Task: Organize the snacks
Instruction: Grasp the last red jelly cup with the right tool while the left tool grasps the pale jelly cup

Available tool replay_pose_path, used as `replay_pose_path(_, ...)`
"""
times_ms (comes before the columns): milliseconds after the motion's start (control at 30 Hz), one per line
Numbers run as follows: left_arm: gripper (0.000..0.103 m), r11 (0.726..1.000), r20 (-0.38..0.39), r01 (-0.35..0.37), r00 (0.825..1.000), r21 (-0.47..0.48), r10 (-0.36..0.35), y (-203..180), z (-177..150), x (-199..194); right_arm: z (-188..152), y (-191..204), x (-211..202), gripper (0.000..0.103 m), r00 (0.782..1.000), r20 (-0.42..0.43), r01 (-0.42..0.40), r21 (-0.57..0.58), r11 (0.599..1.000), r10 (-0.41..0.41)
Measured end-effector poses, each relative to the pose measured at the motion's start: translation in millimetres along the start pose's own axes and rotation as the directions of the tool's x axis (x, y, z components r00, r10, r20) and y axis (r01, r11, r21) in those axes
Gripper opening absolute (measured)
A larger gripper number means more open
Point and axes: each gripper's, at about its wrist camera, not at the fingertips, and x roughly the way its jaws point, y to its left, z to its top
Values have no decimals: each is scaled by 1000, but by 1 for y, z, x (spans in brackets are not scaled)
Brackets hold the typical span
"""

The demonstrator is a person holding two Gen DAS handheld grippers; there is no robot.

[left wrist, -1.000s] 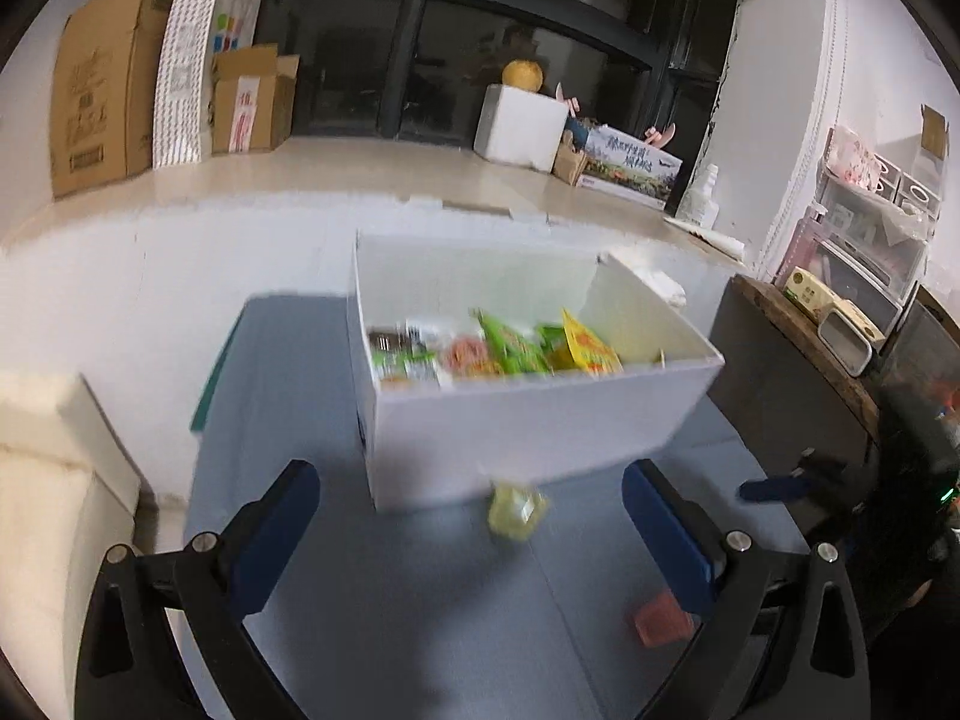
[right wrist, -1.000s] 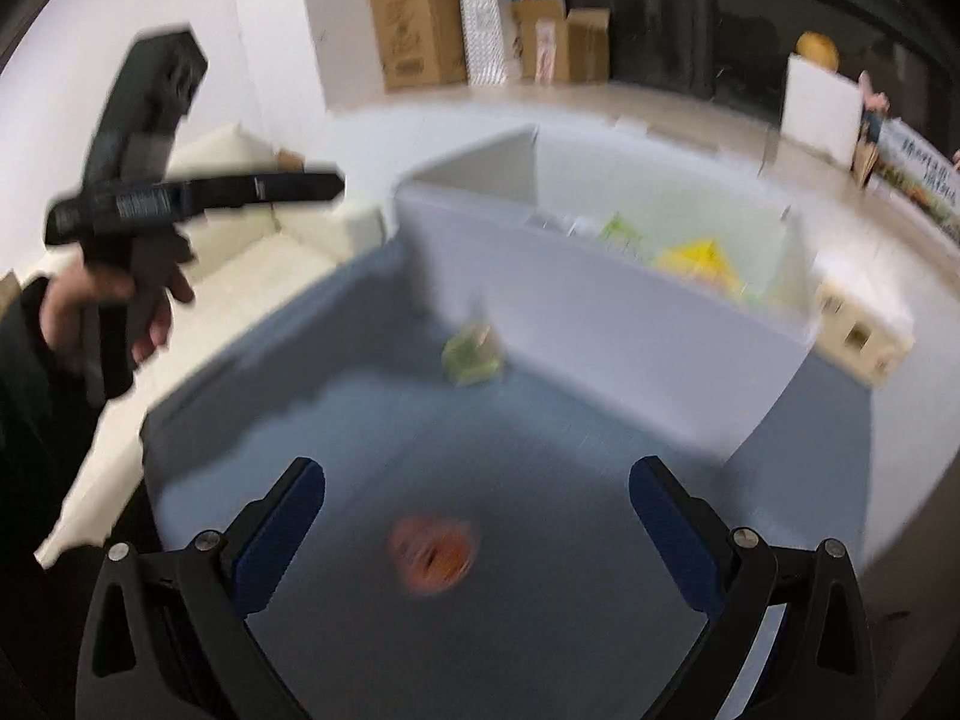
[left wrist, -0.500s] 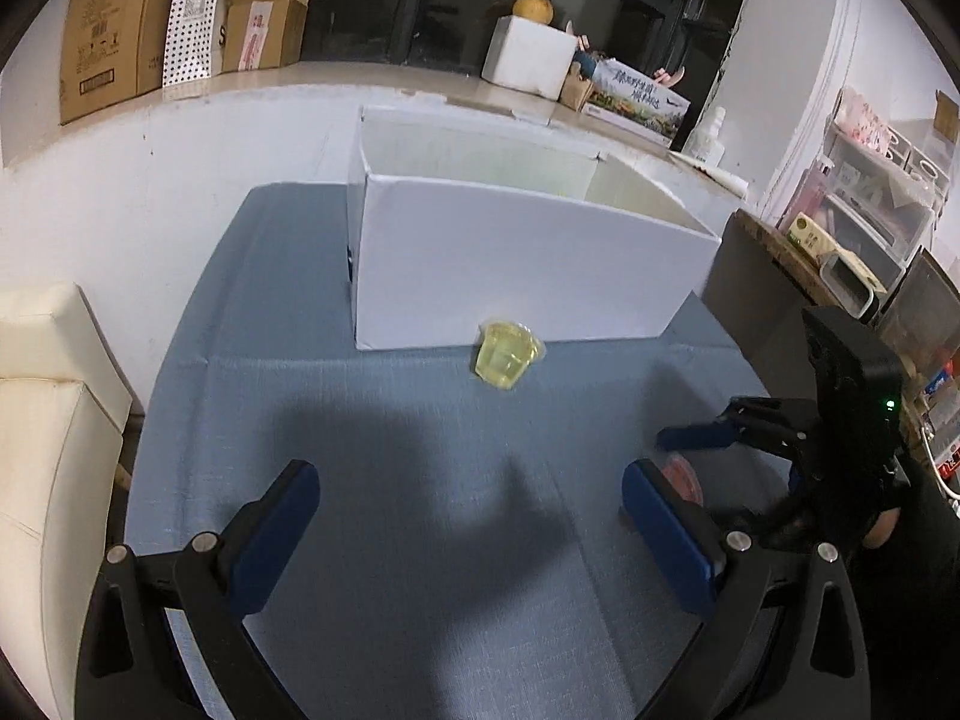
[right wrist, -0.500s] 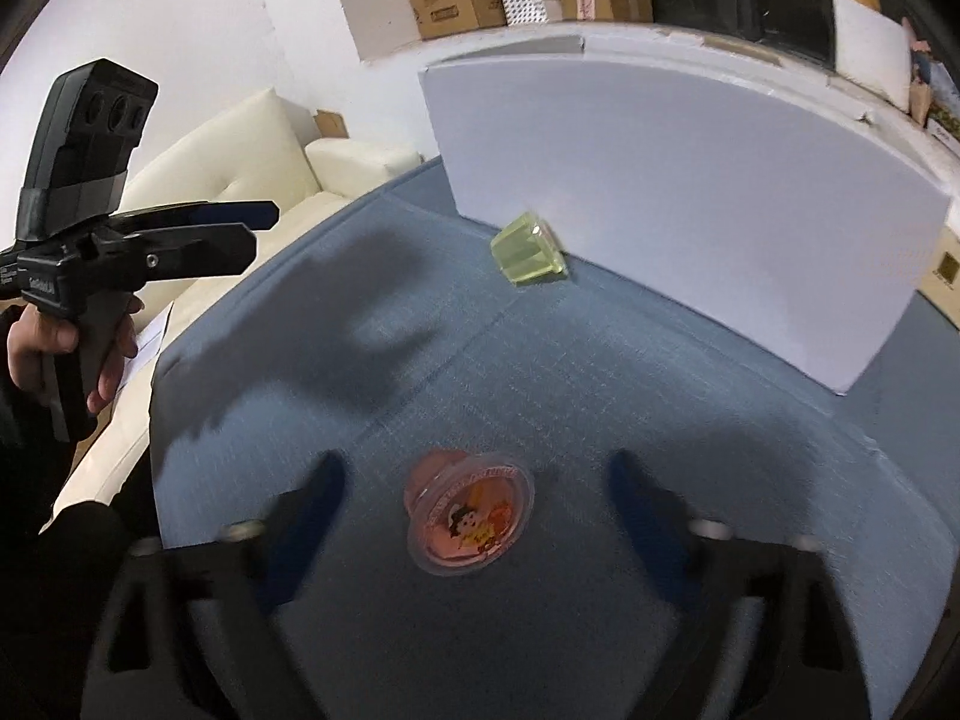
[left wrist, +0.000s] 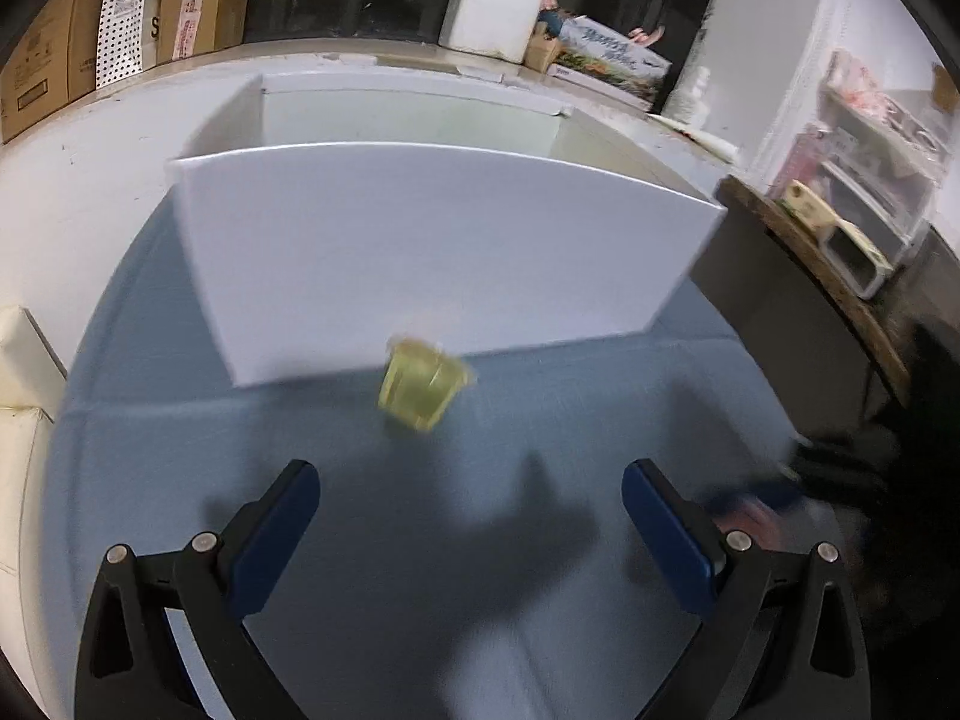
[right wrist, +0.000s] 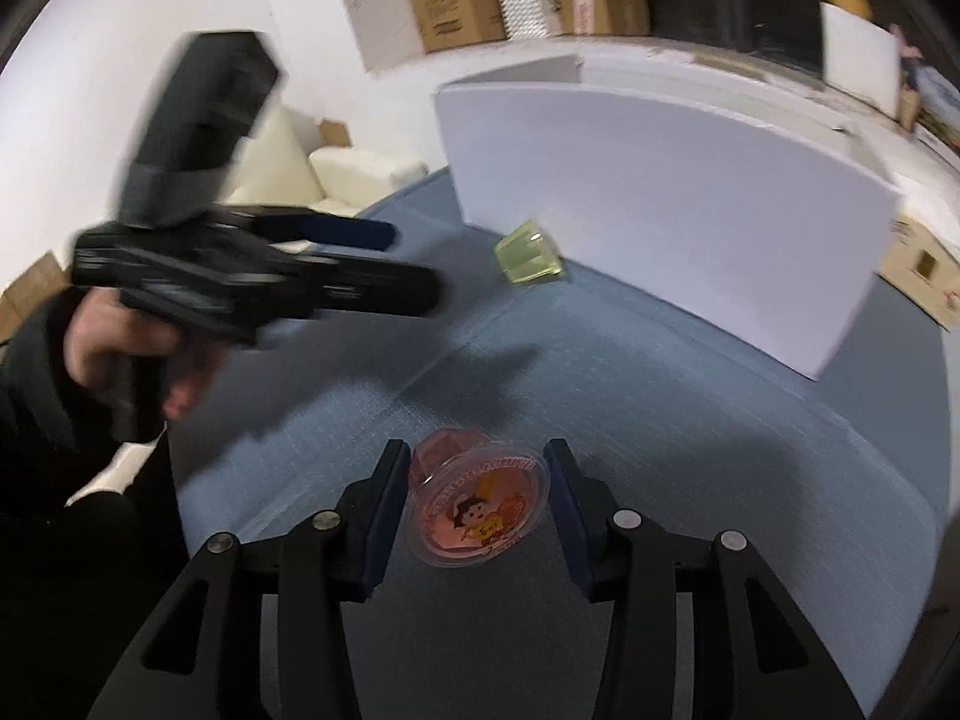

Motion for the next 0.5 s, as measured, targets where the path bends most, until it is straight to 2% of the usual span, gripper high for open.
replay_pose_path(200, 102, 986, -12, -107, 994, -126, 107, 0, 19, 46, -14, -7, -20, 50, 998, 51, 21, 81, 997, -25)
replay_pose_path(333, 99, 982, 11, -140, 990, -124, 143, -1, 20, 54, -21, -11, -17, 50, 998, 60, 14, 118, 993, -21)
replay_pose_path(367, 88, 982, 10, -148, 989, -114, 150, -2, 21, 56, -22, -12, -15, 50, 998, 59, 12, 122, 992, -19)
replay_pose_path(400, 72, 983, 5, -153, 988, -105, 154, -2, 21, 57, -22, -13, -13, 50, 998, 59, 12, 123, 992, -19)
replay_pose_path(433, 66, 982, 7, -166, 986, -90, 167, -2, 21, 58, -23, -14, -12, 50, 998, 58, 9, 127, 992, -16)
replay_pose_path(467, 51, 982, 5, -169, 986, -81, 169, -2, 22, 57, -23, -12, -10, 50, 998, 58, 6, 130, 991, -14)
replay_pose_path(500, 49, 984, 6, -155, 988, -87, 156, 0, 21, 55, -22, -12, -9, 50, 998, 60, 6, 132, 991, -14)
